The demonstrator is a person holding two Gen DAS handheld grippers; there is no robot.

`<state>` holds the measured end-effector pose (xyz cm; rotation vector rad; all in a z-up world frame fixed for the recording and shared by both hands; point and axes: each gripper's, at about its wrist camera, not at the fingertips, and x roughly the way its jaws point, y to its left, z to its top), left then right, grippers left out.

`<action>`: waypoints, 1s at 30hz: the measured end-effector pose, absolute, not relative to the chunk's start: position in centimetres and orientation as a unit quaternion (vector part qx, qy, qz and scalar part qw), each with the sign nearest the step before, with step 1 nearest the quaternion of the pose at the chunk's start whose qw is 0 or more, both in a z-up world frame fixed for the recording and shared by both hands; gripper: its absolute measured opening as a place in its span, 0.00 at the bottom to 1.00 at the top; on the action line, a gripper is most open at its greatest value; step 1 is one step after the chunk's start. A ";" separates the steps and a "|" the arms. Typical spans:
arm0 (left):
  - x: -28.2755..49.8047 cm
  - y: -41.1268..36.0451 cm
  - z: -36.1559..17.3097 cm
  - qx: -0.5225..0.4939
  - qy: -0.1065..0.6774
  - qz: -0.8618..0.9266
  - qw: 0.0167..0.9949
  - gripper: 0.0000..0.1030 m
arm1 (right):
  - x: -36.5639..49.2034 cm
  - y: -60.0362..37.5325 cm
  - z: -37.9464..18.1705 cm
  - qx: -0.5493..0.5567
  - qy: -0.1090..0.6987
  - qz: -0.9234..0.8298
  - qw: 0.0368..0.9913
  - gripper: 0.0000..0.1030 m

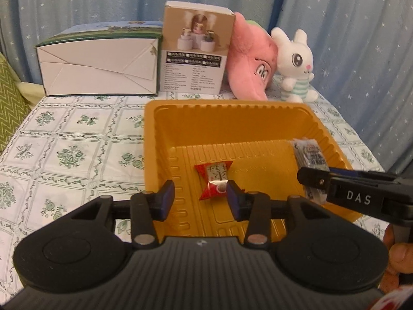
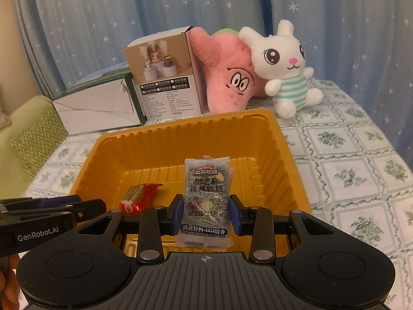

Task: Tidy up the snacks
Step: 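Carry both snacks over the orange tray and open both tools to drop them, then move both open tools back to the snack pile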

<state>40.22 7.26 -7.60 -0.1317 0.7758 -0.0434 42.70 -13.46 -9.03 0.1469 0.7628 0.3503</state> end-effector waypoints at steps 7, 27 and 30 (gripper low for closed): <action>39.6 7.2 -7.0 -0.052 0.369 -0.024 0.928 0.53 | 42.7 -14.2 -8.8 0.123 0.355 0.171 0.911 0.57; 31.3 3.3 -3.9 -0.005 0.335 -0.068 0.940 0.67 | 32.6 -19.3 -5.8 0.121 0.316 0.121 0.933 0.67; 28.7 2.8 -4.0 0.005 0.334 -0.071 0.940 0.72 | 30.2 -20.1 -6.3 0.135 0.329 0.112 0.928 0.67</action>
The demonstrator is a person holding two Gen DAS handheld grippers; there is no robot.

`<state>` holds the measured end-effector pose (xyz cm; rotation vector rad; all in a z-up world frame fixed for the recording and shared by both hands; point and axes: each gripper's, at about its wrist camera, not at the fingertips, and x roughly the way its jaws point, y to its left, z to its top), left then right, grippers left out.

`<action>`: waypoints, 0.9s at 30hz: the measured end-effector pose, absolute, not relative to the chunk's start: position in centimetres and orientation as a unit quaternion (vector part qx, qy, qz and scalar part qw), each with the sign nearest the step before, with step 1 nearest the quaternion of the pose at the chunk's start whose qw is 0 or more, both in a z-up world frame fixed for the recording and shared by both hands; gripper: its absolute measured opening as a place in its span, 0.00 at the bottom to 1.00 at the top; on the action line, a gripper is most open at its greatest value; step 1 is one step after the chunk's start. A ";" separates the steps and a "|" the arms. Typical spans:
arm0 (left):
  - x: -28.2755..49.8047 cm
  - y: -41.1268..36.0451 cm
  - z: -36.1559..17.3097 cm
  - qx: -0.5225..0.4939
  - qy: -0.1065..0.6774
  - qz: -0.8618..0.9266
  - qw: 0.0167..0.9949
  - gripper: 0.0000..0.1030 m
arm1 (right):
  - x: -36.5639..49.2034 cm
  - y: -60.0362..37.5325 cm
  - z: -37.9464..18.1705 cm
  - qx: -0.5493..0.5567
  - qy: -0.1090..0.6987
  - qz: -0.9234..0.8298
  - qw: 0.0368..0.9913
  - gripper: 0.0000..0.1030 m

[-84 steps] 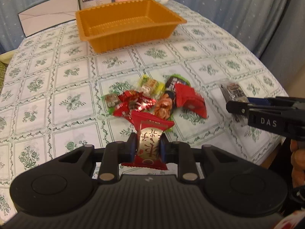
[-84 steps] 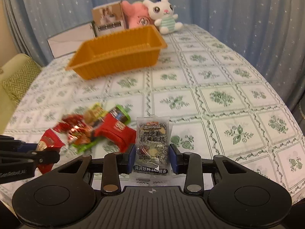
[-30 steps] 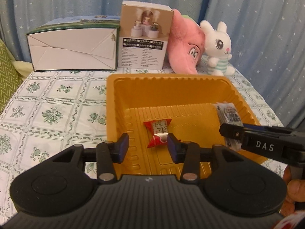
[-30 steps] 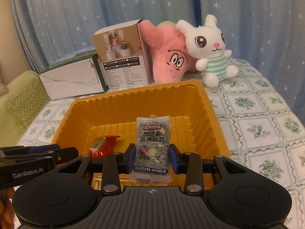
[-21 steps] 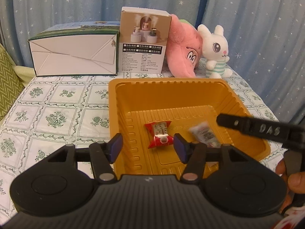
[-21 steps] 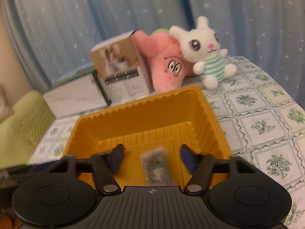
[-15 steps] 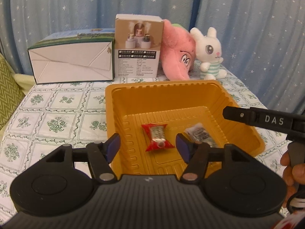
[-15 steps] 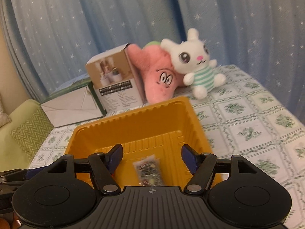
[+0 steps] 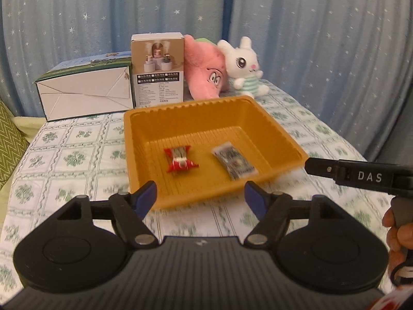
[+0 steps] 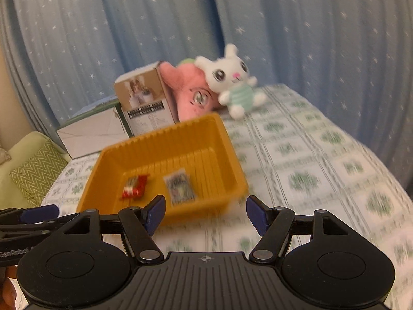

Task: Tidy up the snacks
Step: 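Move both open tools back to the snack pile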

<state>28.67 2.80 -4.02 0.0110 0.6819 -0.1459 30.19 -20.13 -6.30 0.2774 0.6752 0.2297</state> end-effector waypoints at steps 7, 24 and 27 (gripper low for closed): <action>22.4 3.7 -5.7 -0.017 0.355 -0.061 0.933 0.73 | 24.1 -20.7 -7.3 0.114 0.344 0.122 0.924 0.67; 15.3 3.8 -8.6 0.006 0.364 -0.075 0.928 0.80 | 16.5 -18.5 -10.1 0.017 0.367 0.222 0.903 0.67; 15.6 4.1 -8.9 -0.002 0.368 -0.075 0.927 0.80 | 16.1 -17.3 -10.4 -0.025 0.364 0.246 0.898 0.67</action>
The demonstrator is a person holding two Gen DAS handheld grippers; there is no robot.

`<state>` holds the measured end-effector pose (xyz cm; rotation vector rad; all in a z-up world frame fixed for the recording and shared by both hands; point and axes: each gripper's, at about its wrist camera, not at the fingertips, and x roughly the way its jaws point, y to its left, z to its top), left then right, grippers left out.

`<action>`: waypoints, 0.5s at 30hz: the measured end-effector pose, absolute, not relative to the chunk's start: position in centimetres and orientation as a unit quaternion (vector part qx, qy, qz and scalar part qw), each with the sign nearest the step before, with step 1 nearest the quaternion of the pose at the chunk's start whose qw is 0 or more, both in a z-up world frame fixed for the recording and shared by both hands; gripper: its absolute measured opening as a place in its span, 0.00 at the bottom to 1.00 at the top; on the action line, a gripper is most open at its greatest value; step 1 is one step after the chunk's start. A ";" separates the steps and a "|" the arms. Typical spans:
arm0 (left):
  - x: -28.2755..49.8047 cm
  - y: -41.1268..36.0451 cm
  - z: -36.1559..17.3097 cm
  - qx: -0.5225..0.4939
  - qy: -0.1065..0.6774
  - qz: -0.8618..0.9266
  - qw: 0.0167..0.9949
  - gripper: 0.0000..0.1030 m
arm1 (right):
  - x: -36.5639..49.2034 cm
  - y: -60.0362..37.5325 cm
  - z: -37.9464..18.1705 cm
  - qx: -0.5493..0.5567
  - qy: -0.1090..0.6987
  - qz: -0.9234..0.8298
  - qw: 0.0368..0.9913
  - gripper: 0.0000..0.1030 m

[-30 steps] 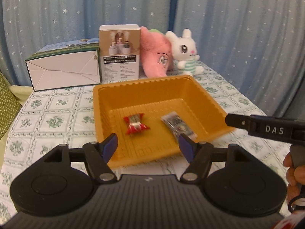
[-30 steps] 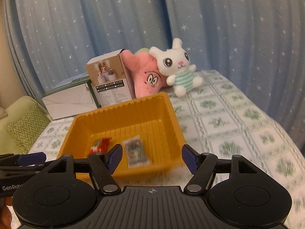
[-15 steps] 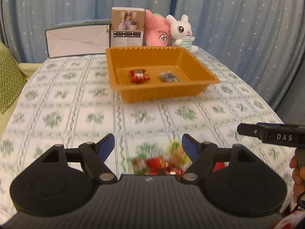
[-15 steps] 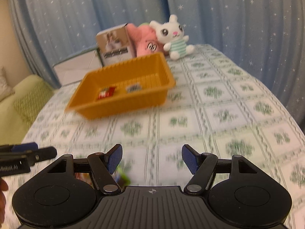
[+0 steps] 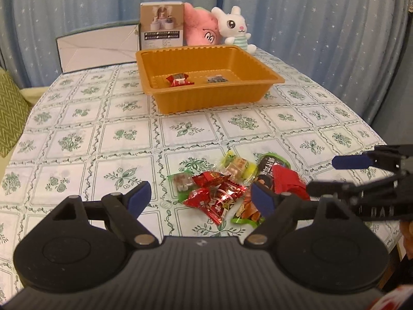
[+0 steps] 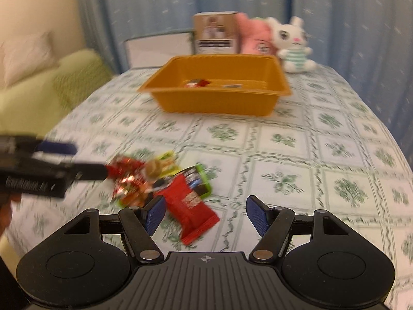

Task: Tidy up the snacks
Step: 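Move both open tools back to the snack pile, then grasp the dark-capped snack tube with the left tool while the right tool grasps the red square packet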

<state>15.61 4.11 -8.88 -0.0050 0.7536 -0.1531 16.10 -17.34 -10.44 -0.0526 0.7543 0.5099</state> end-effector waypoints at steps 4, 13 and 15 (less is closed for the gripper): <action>16.0 4.5 -9.3 -0.005 0.372 -0.071 0.926 0.81 | 16.4 -16.4 -11.4 -0.054 0.374 0.265 0.887 0.67; 16.3 5.4 -9.4 -0.020 0.370 -0.069 0.926 0.81 | 18.4 -14.9 -12.2 -0.088 0.372 0.274 0.882 0.57; 16.4 5.4 -9.5 -0.020 0.371 -0.071 0.926 0.81 | 18.7 -14.6 -12.5 -0.086 0.382 0.278 0.877 0.42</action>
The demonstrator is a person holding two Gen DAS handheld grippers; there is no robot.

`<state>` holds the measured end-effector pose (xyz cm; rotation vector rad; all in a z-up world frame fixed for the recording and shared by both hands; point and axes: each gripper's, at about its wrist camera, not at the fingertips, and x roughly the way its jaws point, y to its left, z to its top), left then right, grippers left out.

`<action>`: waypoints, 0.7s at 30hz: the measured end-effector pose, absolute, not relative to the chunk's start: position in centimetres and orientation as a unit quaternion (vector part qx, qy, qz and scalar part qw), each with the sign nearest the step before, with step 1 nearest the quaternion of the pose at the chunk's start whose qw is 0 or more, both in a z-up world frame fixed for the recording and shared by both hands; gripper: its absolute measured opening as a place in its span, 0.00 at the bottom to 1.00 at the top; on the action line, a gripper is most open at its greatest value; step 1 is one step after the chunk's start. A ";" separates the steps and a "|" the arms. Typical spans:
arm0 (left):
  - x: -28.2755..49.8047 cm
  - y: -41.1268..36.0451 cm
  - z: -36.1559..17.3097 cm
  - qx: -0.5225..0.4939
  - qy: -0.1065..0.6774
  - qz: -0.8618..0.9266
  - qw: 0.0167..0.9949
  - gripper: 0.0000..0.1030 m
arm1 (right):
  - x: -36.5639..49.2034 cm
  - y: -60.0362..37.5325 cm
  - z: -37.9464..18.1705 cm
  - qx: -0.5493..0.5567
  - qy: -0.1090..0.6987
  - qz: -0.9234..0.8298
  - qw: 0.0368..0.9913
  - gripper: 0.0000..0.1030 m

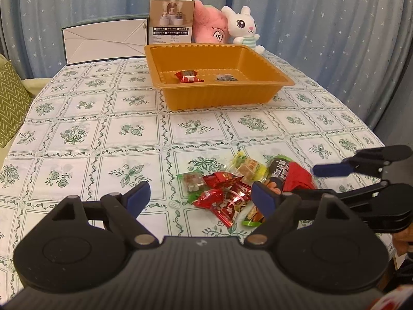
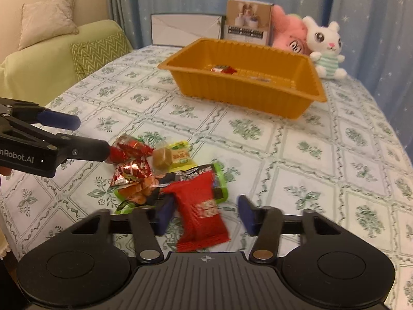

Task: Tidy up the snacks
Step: 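Grasp the dark-capped snack tube with the left tool while the right tool grasps the red square packet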

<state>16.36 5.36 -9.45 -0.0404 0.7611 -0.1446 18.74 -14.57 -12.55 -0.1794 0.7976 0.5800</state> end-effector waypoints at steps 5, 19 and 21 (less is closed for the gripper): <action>16.3 4.8 -9.2 -0.008 0.367 -0.083 0.927 0.81 | 18.5 -14.6 -12.7 -0.079 0.394 0.270 0.875 0.30; 16.8 -1.5 -9.9 0.089 0.373 -0.192 0.903 0.52 | 18.9 -20.7 -12.2 0.032 0.426 0.136 0.894 0.27; 17.3 -2.5 -10.2 0.107 0.375 -0.202 0.898 0.47 | 19.0 -21.2 -12.1 0.040 0.426 0.128 0.895 0.27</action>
